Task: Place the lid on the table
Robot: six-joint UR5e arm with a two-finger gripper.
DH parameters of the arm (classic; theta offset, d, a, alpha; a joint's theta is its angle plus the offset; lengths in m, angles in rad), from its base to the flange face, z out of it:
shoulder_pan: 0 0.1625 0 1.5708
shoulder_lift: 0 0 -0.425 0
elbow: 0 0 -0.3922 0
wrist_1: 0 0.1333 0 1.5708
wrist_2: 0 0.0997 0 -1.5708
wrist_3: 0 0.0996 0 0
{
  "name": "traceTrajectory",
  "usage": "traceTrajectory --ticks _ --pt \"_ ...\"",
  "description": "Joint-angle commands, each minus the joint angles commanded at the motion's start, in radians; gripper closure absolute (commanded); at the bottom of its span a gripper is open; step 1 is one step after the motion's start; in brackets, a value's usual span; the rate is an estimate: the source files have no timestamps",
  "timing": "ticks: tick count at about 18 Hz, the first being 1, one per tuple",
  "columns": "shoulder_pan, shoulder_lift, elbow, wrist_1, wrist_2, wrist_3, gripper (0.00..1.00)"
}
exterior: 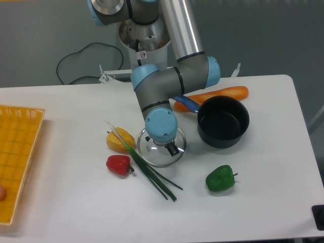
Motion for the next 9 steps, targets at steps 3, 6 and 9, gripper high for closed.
traceTrajectory --ticks 3,6,9 --pt "0.002 0.018 0.038 -0.006 -0.011 -0.008 0.00" --pt "0.002 0.032 0.038 -0.005 -0.031 -0.009 0.00" --pt "0.002 0.029 0.040 0.030 -0.063 -0.047 0.00"
